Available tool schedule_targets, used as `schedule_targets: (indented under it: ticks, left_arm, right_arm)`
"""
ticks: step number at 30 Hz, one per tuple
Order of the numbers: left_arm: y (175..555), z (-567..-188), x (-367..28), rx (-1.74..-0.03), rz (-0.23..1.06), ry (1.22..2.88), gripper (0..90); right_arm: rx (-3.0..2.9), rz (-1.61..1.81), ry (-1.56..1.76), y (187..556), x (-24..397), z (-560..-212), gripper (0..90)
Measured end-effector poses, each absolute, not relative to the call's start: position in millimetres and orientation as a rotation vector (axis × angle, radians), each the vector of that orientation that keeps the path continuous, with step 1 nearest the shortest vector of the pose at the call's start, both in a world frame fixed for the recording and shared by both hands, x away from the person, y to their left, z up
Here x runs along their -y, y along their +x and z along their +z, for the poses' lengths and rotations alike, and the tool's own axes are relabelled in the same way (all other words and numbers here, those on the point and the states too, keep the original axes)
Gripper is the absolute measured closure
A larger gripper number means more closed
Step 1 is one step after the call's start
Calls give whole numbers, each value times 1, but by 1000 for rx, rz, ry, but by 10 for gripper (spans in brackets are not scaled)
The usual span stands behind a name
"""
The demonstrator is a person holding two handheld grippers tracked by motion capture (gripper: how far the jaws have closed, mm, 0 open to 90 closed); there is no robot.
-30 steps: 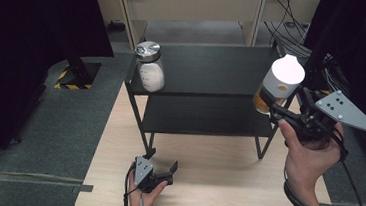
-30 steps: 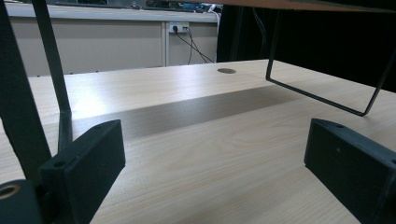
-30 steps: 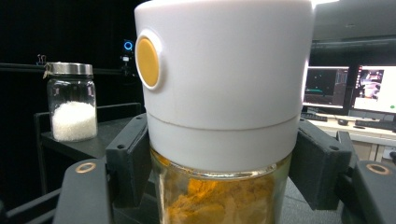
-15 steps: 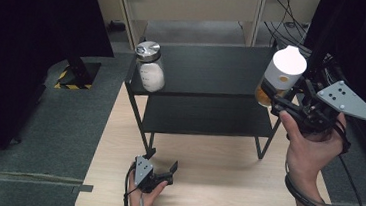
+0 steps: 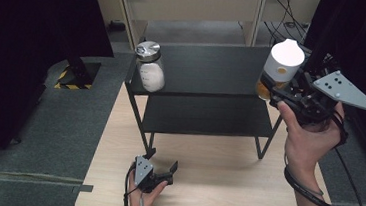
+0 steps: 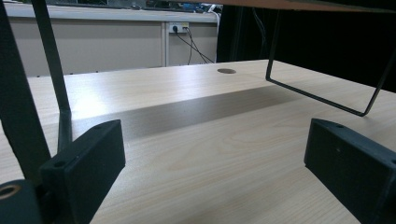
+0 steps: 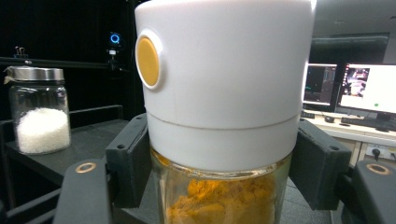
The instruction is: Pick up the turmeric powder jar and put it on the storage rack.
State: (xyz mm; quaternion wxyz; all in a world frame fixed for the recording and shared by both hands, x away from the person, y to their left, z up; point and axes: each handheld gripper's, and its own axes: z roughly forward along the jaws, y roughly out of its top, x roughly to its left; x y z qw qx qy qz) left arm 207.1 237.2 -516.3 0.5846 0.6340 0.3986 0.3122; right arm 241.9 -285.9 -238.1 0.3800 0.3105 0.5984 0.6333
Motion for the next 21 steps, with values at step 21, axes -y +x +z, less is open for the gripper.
schedule_targets:
  ticks: [21]
  left_arm:
    - [207,-516,-237,-929,729,1480,47]
  right_arm:
    - [-1552,1548,824,260,281,-224,308]
